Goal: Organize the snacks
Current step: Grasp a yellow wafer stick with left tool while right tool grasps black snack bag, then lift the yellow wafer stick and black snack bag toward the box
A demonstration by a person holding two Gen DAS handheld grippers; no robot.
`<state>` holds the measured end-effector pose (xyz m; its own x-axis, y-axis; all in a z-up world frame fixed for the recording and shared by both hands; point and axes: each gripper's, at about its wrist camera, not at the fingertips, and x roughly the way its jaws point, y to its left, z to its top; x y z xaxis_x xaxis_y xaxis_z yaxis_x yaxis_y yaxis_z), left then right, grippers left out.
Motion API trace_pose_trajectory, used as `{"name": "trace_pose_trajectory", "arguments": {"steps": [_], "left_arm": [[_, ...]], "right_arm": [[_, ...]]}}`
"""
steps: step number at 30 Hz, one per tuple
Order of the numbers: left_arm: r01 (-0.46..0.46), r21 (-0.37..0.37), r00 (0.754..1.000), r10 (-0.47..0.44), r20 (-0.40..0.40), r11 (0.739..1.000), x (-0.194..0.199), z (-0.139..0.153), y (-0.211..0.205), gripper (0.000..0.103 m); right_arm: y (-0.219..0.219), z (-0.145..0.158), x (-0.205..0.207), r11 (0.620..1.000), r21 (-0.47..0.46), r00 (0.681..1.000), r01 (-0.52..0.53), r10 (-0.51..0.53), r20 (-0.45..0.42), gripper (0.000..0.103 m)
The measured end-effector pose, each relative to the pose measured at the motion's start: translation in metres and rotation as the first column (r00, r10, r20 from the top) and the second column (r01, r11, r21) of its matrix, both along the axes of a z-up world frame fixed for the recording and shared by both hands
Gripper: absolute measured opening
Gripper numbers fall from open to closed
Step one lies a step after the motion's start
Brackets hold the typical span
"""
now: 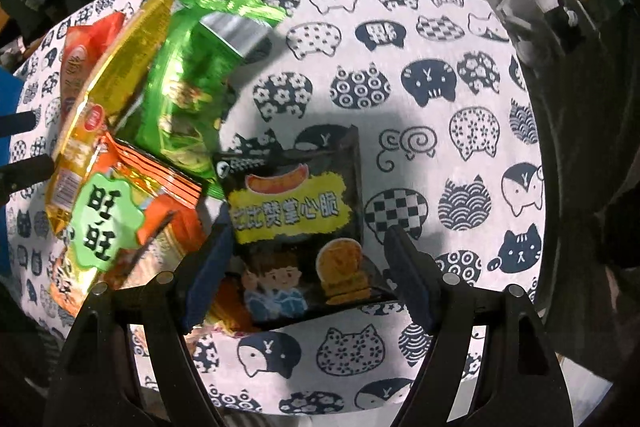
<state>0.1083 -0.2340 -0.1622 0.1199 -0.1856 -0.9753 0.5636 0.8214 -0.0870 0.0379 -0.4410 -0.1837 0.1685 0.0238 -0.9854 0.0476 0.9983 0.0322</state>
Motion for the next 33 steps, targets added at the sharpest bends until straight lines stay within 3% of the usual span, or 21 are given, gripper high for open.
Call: {"name": "trace_pose_trajectory", "arguments": {"steps": [7,9,11,14,19,29,33], "left_arm": [[0.031,-0.001,0.999,-0.031,-0.008,1.0,0.0,-0.015,-0.016,0.081],[0.04,-0.011,0.999,-0.04,-0.007,0.999,-0.001,-0.016,-0.018,0.065],[0.048,-0.004,0.999,-0.047,0.018,0.999,-0.004,-0.015,-0.017,0.057],[0.051,-0.04,0.999,-0.051,0.002,0.998,-0.006,-0.011,-0.012,0.034],[0.067,-0.029,0.998,-0.067,0.01,0.997,-0.022,-0.004,0.0,0.032],[0.091,0.064,0.995,-0.088,-0.05,0.994,-0.067,-0.016,0.035,0.031],[0.081,0.086,0.996,-0.077,-0.043,0.993,-0.065,-0.02,0.035,0.048]], "right_arm": [[0.002,-0.016,0.0,1.0,0.0,1.0,-0.01,0.01,-0.01,0.076],[0.002,-0.024,-0.002,1.0,0.004,1.0,-0.016,0.016,-0.018,0.076],[0.004,-0.031,-0.002,1.0,0.011,0.999,-0.017,0.018,-0.028,0.076],[0.007,-0.033,-0.002,1.0,0.007,0.999,-0.02,0.02,-0.028,0.074],[0.005,-0.031,-0.004,1.0,0.019,1.0,-0.012,0.012,-0.023,0.062],[-0.005,-0.019,-0.017,1.0,0.006,0.999,0.006,-0.005,-0.033,0.059],[0.0,-0.017,-0.026,1.0,-0.003,1.0,-0.001,0.001,-0.03,0.06]]}}
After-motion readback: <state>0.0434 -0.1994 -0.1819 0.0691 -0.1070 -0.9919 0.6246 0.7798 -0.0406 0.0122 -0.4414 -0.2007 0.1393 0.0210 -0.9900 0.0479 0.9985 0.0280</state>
